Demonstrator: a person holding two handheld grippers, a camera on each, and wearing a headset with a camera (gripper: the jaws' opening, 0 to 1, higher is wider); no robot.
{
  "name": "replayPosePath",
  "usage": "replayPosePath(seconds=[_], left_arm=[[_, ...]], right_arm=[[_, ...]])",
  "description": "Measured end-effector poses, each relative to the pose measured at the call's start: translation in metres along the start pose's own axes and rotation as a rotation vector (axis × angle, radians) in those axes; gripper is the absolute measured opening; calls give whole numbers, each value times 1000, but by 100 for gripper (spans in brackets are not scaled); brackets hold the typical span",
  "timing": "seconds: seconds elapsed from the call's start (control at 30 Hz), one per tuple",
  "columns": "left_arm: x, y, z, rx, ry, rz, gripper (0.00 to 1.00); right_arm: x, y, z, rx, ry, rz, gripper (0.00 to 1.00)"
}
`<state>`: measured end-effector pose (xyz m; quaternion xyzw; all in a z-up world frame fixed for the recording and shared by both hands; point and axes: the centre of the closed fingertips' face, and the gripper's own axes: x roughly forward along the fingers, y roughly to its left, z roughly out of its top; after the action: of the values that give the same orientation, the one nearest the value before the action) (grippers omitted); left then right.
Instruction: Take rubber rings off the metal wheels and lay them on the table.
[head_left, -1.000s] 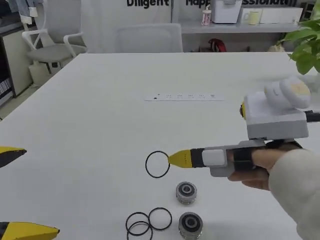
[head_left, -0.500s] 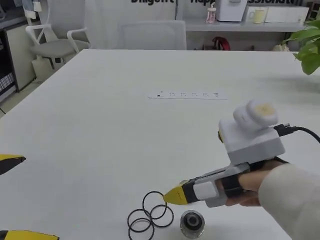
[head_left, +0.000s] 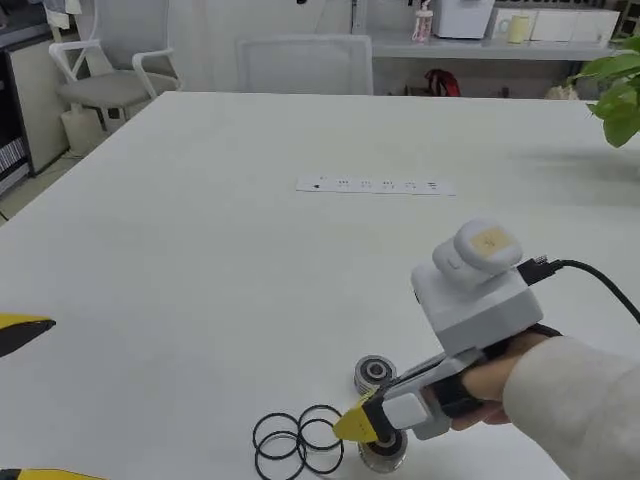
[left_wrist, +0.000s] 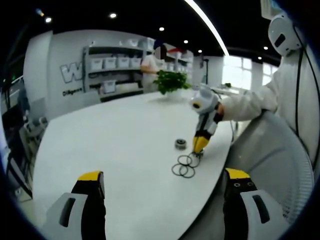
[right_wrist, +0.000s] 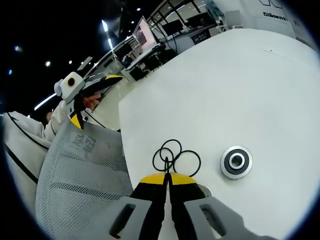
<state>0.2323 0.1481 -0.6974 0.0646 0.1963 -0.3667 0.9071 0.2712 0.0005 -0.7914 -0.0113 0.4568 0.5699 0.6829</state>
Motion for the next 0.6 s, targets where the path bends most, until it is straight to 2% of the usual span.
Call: replayPosePath(seconds=[0.13, 0.23, 0.47, 0.6], left_arm=[[0, 0, -1, -1, 6, -2, 100], [0, 1, -2, -1, 6, -1, 100], [0, 2, -6, -5, 18, -1, 100], [0, 0, -7, -1, 28, -2, 100]], right_arm=[[2, -9, -5, -39, 27, -53, 0], [2, -9, -6, -38, 34, -53, 0], [0, -14, -1, -34, 9, -74, 0], [-1, -15, -2, -45, 17, -87, 1]])
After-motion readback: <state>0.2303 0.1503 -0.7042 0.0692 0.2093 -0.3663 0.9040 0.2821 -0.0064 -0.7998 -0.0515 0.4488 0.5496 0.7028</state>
